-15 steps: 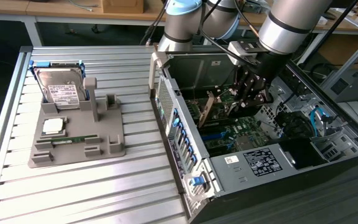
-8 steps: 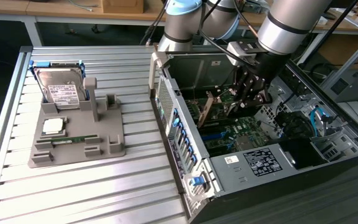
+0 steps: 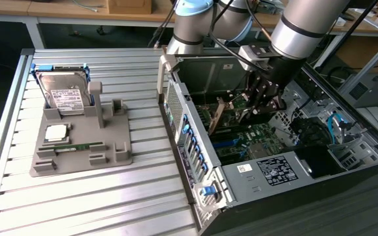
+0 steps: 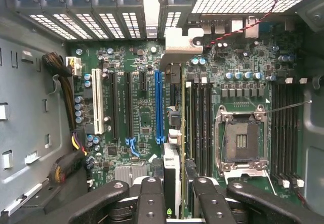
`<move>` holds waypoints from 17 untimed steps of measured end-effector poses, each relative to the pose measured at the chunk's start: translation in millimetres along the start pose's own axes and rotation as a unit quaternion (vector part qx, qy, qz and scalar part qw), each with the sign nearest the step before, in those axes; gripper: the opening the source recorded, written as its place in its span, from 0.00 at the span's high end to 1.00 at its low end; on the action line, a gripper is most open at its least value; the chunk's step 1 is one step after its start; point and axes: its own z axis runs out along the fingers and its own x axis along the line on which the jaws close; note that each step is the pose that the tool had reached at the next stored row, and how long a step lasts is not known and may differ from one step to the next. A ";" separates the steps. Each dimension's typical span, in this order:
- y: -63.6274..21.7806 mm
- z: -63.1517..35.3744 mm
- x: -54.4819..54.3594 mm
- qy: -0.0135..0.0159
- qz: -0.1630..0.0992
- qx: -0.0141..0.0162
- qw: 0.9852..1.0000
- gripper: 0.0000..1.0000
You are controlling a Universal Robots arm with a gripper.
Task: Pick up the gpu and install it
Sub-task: 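Insert the gpu into the slot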
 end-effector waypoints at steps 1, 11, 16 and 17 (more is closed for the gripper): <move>0.1 0.6 0.0 0.000 0.000 0.000 1.000 0.73; 0.4 3.5 0.1 0.000 0.000 0.000 1.000 0.73; 0.4 5.0 0.1 0.000 0.000 0.000 1.000 0.73; 0.4 5.3 0.1 0.000 0.000 0.000 1.000 0.73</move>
